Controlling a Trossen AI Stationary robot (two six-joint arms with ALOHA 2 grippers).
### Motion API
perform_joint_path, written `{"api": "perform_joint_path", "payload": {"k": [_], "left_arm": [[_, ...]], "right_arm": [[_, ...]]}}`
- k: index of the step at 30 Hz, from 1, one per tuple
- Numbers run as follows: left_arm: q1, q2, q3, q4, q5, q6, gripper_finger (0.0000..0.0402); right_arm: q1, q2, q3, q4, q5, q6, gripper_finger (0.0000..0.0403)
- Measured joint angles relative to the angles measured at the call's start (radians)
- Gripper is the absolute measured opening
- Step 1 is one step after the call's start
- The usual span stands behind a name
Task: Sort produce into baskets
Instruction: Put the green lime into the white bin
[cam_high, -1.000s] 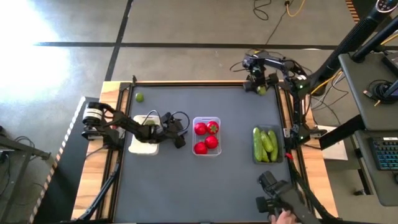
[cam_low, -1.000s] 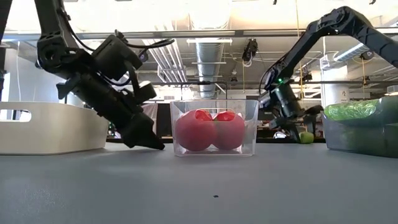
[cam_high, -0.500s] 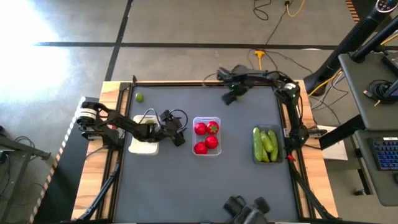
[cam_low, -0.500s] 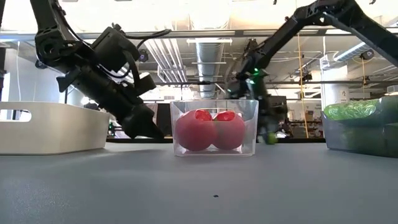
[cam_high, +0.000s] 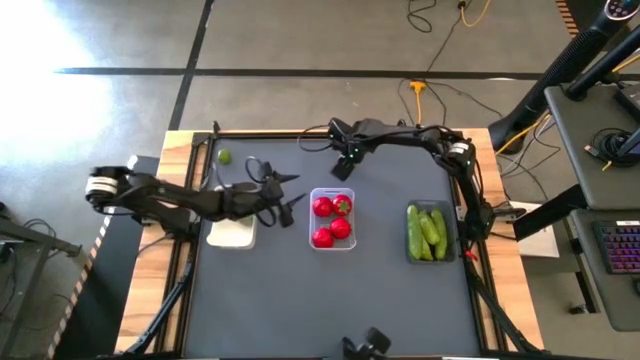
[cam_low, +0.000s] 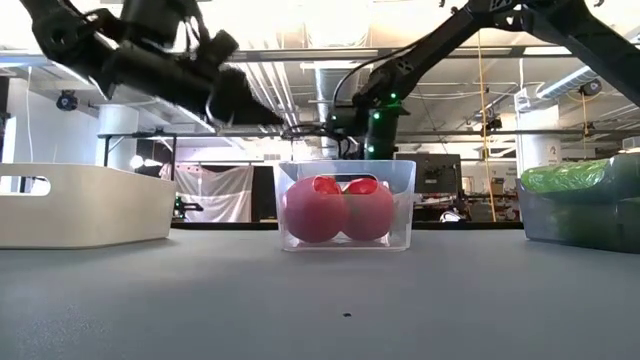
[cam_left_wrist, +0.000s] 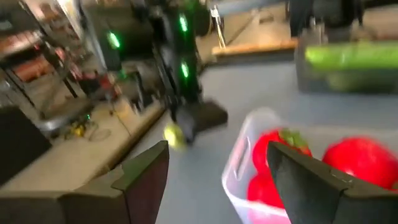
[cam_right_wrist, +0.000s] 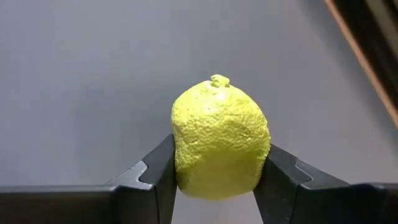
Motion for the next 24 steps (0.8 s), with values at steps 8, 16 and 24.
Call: {"api": "perform_joint_path", "payload": {"k": [8,16,24], "left_arm": [[0.05,-0.125,-0.008,-0.024,0.385,0.057,0.0247],[0.097,-0.076,-0.013,-0.057,0.362,0.05,0.0242],[0.111,-0.088,-0.006,-0.085,0.363,0.128,0.0242]], "right_arm": [[0.048,0.022,-0.017,0.182,-0.199,-0.086,0.0163],[0.095,0.027,-0.017,0.303,-0.189,-0.156,0.0197],[0.109,0.027,-0.021,0.322,-0.191,-0.162,0.0249]]}}
